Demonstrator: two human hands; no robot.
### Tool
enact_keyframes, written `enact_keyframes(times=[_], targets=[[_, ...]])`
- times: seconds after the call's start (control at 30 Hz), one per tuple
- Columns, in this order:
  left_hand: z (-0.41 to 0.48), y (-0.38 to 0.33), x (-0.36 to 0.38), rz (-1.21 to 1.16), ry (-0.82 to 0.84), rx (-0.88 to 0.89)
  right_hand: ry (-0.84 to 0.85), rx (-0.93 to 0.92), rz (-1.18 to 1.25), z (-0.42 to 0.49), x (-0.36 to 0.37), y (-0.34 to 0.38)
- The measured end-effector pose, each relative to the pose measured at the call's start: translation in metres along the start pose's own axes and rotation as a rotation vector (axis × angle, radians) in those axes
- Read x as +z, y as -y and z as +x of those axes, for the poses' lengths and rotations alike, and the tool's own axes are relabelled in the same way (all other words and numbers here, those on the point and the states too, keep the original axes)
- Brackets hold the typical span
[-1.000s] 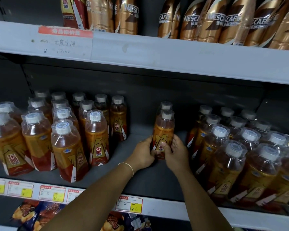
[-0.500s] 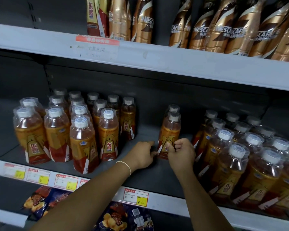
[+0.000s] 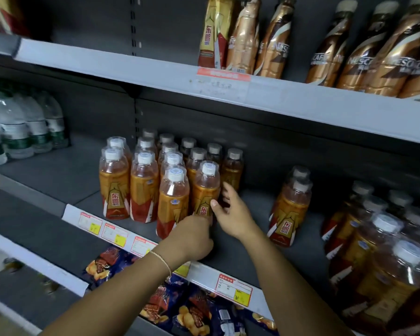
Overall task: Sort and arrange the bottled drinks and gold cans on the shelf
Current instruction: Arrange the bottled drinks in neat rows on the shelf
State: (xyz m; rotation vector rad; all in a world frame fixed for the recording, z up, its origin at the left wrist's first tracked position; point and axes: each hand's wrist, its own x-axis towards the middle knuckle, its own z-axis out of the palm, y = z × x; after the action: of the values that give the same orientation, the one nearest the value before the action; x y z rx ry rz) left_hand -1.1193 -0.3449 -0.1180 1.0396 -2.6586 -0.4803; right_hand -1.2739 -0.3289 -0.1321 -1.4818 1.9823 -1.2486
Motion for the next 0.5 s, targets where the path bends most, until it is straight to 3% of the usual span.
enact_keyframes(times=[0.27,0.5], targets=[[-0.014,0.016,-0.004,-0.053,-0.026,0.051,-0.017,-0.015,0.136,0.008,0.014,0.005],[-0.007,0.009,0.011,-0.030,-0.092,0.028,-0.096,0.007,0.077,-0.034,-0.015,-0.002]])
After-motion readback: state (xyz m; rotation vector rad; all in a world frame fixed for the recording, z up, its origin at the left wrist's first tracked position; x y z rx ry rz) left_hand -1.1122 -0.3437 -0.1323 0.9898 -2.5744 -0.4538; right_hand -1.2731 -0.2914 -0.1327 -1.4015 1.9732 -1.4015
